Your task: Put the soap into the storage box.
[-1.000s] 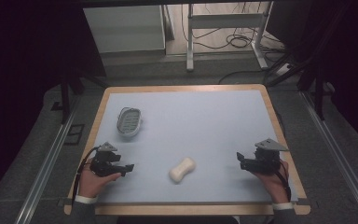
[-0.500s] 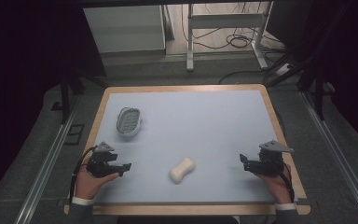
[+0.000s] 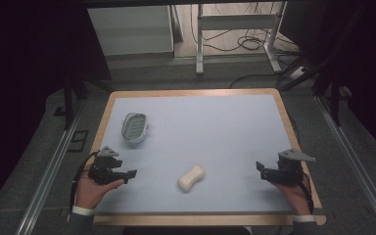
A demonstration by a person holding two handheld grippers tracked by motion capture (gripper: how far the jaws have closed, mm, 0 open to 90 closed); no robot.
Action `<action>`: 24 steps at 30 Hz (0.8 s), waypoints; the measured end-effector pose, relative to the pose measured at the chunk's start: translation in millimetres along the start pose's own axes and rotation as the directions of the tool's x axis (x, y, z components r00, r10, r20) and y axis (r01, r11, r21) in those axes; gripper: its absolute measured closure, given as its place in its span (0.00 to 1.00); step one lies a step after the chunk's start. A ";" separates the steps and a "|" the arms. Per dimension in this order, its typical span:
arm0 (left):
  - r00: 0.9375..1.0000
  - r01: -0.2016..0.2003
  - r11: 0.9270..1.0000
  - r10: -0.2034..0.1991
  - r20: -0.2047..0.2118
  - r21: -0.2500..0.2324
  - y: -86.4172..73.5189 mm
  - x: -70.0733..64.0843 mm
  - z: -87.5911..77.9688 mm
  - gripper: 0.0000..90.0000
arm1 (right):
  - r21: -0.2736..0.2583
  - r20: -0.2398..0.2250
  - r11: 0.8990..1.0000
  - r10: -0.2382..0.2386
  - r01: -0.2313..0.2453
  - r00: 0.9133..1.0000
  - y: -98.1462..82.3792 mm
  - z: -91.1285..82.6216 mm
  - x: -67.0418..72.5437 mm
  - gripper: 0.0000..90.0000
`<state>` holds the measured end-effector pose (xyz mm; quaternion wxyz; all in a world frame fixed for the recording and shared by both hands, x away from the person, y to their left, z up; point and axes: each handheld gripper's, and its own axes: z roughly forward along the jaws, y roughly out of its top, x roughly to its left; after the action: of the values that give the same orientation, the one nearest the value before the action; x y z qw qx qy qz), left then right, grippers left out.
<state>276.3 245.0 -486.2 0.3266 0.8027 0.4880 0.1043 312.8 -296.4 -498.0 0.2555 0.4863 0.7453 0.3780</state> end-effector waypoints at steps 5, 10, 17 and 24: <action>1.000 -0.018 1.000 0.018 0.006 0.012 7.6 -7.1 0.4 0.30 | 0.001 0.003 1.000 0.000 0.000 1.000 -0.4 0.2 -0.2 0.10; 1.000 -0.030 0.999 0.030 0.004 0.024 12.0 -12.1 1.2 0.30 | -0.004 0.002 1.000 -0.002 0.002 1.000 -1.1 -0.7 -1.3 0.10; 0.997 -0.071 0.997 0.071 0.017 0.035 18.2 -26.3 0.0 0.30 | -0.011 -0.001 1.000 -0.001 0.001 1.000 0.1 -3.1 0.2 0.10; 0.996 -0.085 0.995 0.084 0.025 0.042 22.6 -33.6 1.8 0.30 | -0.023 -0.013 1.000 -0.009 0.008 1.000 1.4 -4.7 1.5 0.10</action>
<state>276.5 208.6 -468.4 0.3101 0.8306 0.4519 0.0985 309.4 -296.2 -494.2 0.2577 0.4776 0.7446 0.3887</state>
